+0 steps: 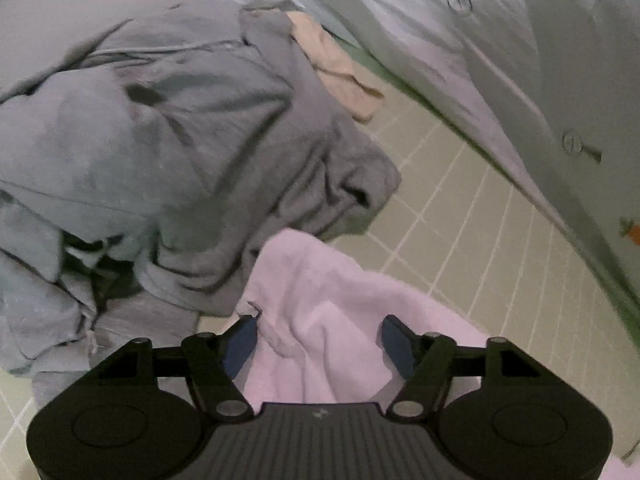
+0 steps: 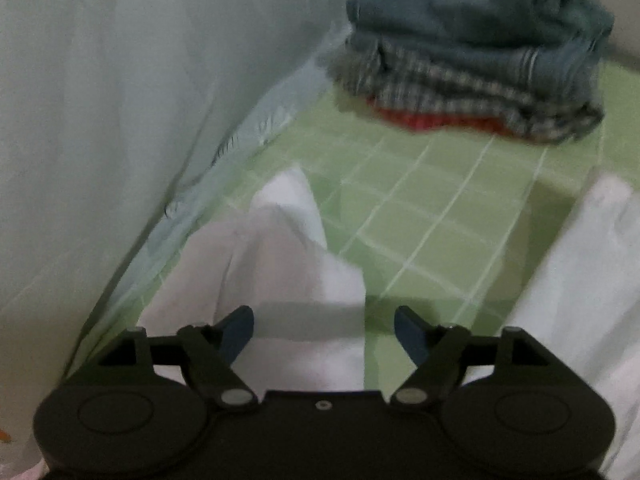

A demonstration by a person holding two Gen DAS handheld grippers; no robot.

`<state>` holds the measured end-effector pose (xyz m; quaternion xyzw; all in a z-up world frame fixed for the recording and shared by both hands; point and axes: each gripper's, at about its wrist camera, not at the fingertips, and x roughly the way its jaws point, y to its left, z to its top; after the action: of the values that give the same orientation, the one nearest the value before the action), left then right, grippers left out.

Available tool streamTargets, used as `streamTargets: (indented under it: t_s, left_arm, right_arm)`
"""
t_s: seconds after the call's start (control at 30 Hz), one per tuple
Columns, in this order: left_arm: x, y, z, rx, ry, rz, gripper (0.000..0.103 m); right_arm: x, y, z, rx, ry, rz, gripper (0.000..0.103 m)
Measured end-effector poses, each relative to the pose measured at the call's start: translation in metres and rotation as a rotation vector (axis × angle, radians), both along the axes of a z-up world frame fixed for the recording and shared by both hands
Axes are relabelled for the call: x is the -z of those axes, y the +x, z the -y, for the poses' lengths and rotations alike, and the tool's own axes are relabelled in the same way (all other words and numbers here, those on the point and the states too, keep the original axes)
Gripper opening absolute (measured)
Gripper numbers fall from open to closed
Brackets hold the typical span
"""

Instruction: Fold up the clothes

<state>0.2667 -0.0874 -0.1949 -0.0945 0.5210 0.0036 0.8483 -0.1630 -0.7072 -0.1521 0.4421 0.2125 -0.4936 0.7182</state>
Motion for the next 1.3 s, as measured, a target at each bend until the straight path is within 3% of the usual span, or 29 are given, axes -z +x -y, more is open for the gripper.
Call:
streamTargets:
  t_s: [0.03,0.1,0.13,0.2,0.27,0.4,0.6,0.8,0.93,1.0,1.2,1.3]
  left_arm:
    - [0.001,-0.002,0.004,0.01,0.037,0.002,0.051]
    - [0.001,-0.005,0.008,0.017,0.087,0.011,0.039]
    - [0.0,-0.006,0.006,0.009,0.09,0.013,0.031]
    - [-0.002,-0.007,0.0,-0.014,0.075,0.013,0.024]
    - [-0.009,-0.007,-0.007,-0.032,0.036,0.019,0.013]
    - [-0.022,-0.013,-0.013,-0.037,0.016,0.049,0.013]
    - [-0.032,-0.025,-0.02,-0.062,-0.015,0.061,0.013]
    - [-0.049,-0.047,-0.029,-0.07,-0.07,0.083,0.021]
    - [-0.078,-0.08,-0.04,-0.06,-0.088,0.156,0.051]
    - [-0.085,-0.097,-0.047,-0.063,-0.11,0.165,0.058]
    - [-0.062,-0.135,-0.067,-0.127,-0.261,0.083,0.061]
    - [-0.046,-0.148,-0.06,-0.11,-0.323,0.043,0.061]
  right_arm:
    - [0.0,0.001,0.001,-0.009,0.01,0.005,0.058]
    - [0.001,0.003,0.002,-0.013,0.026,0.004,0.019]
    - [0.001,0.003,0.002,-0.005,0.03,-0.006,0.011]
    - [-0.005,-0.003,-0.003,0.006,-0.005,0.002,0.007]
    - [-0.021,-0.014,-0.011,0.02,-0.071,0.029,0.005]
    - [-0.074,-0.05,-0.037,0.067,-0.229,0.09,0.004]
    - [-0.145,-0.124,-0.088,0.186,-0.434,0.101,0.004]
    - [-0.135,-0.172,-0.117,0.29,-0.356,0.07,0.004]
    - [-0.124,-0.179,-0.129,0.295,-0.329,0.09,0.004]
    - [-0.124,-0.18,-0.134,0.289,-0.333,0.089,0.004]
    - [-0.13,-0.181,-0.14,0.238,-0.342,0.117,0.004]
    - [-0.13,-0.189,-0.143,0.232,-0.319,0.148,0.004]
